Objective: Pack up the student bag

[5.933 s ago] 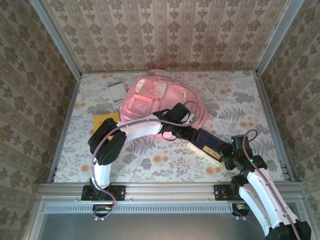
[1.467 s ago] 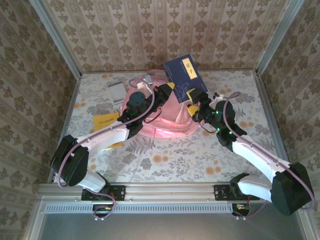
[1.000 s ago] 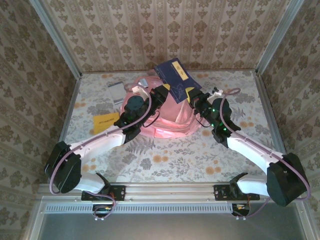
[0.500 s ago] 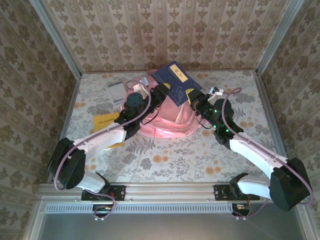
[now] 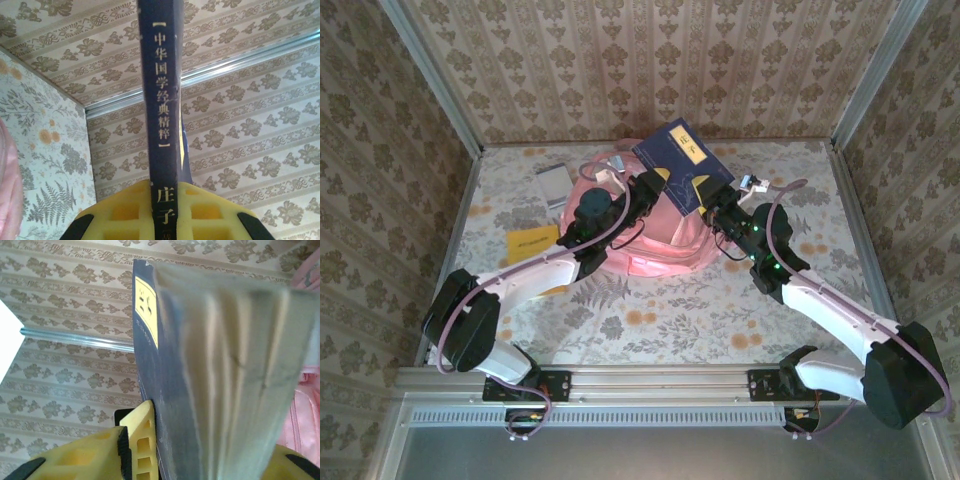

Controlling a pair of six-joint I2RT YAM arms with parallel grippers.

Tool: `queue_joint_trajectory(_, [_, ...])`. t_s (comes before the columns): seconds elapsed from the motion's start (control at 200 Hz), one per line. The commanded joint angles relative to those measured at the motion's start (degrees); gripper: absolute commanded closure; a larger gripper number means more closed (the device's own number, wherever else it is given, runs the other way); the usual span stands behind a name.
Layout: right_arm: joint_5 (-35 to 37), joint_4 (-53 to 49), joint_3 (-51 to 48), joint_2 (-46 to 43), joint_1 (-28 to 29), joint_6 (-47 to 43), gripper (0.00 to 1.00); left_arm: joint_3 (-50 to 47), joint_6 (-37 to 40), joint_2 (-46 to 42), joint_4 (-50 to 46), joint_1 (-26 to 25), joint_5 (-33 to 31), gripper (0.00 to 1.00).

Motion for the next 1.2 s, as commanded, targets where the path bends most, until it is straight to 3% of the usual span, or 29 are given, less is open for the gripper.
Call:
queue_joint_trajectory(0.0, [1.2, 5.1, -0.4, -1.4, 0.7, -0.1, 0.7, 1.2, -0.9, 0.0, 2.4, -0.9, -0.9, 1.0])
queue_joint_trajectory(0.125, [4.1, 1.7, 0.1, -2.5, 0.7, -1.8, 0.99, 1.5, -1.3, -0.1, 1.8, -1.5, -1.3, 1.0])
queue_joint_trajectory(0.17, [4.3, -0.2, 0.7, -2.9, 0.6, -3.2, 1.0, 1.9, -1.2, -0.1, 1.0, -1.6, -1.0, 0.99])
queue_joint_trajectory(0.31, [6.8, -9.9, 1.0, -7.6, -0.1, -8.9, 1.0, 2.4, 2.1, -1.8, -5.6, -1.4, 0.3, 0.58])
queue_joint_trajectory(0.405, [7.2, -20.3, 1.1, -12.5, -2.3, -13.7, 1.0, 5.2, 11.7, -5.5, -21.2, -0.7, 0.7, 0.47])
queue_joint_trajectory(0.58, [3.8, -36.5, -0.8, -21.5, -10.3, -19.5, 1.0, 16.2, 35.3, -5.1, -48.5, -0.7, -3.9, 0.49])
queue_joint_trajectory(0.74, [3.6, -51.5, -1.0, -29.6, -16.5, -26.6, 1.0, 28.0, 46.6, 6.2, -61.3, 0.9, 4.1, 0.48])
queue_joint_trajectory(0.895, [3.6, -59.6, -2.0, -36.2, -19.6, -29.9, 1.0, 41.7, 50.2, 20.9, -69.6, 1.5, 13.4, 0.49])
queue_joint_trajectory(1.195, [5.1, -66.3, -2.7, -43.9, -20.1, -34.6, 1.0, 46.7, 47.5, 32.0, -67.4, 3.0, 15.4, 0.51])
